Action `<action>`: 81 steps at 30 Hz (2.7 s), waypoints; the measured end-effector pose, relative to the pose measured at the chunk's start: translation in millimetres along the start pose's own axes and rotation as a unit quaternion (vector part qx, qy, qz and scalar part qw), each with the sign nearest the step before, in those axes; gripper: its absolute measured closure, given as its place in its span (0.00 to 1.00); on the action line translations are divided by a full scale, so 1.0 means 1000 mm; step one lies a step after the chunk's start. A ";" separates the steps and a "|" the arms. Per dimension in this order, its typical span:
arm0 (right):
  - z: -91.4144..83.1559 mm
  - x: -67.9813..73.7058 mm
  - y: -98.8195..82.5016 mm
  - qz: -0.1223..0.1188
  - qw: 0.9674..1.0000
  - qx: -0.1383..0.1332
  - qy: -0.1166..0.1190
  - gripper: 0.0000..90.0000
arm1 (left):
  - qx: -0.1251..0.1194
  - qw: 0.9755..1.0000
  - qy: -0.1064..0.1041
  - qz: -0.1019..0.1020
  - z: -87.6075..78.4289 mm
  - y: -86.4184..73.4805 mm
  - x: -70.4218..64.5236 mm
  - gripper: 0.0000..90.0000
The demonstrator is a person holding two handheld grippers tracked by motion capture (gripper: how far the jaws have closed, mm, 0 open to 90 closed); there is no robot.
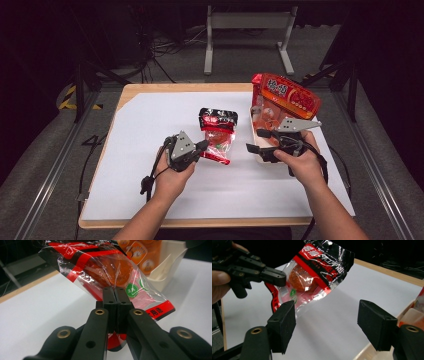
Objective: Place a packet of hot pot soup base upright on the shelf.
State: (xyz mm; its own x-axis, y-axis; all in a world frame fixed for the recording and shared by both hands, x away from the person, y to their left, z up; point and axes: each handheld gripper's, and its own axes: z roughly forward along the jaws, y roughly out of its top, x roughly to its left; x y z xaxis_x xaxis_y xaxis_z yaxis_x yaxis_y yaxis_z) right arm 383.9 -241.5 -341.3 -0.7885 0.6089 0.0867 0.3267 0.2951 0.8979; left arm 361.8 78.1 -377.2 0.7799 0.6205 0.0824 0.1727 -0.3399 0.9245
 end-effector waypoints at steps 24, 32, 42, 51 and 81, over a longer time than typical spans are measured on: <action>0.018 -0.005 0.044 0.053 0.998 -0.025 0.038 0.42 | -0.056 0.998 -0.036 0.006 -0.015 0.007 -0.013 0.99; 0.027 -0.004 0.049 0.061 0.997 -0.016 0.054 0.43 | -0.058 0.997 -0.042 0.013 -0.014 0.009 -0.020 0.99; 0.031 -0.001 0.050 0.093 0.990 0.008 0.103 0.42 | -0.064 0.996 -0.052 0.019 -0.012 0.009 -0.025 0.98; 0.025 -0.005 0.052 0.089 0.990 0.026 0.110 0.68 | -0.055 0.997 -0.052 0.007 -0.009 0.005 -0.020 0.98; -0.032 -0.004 0.066 -0.111 0.991 -0.042 0.055 1.00 | -0.055 0.995 -0.066 -0.059 -0.004 -0.003 -0.003 0.80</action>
State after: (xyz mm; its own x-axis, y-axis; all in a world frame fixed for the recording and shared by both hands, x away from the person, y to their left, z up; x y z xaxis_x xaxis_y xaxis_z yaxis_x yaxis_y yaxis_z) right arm 391.9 -248.0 -268.5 -0.8895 0.4509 -0.0739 0.0983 0.3469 0.9327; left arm 356.2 80.0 -378.3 0.8311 0.5514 -0.0724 0.2070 -0.1859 0.9605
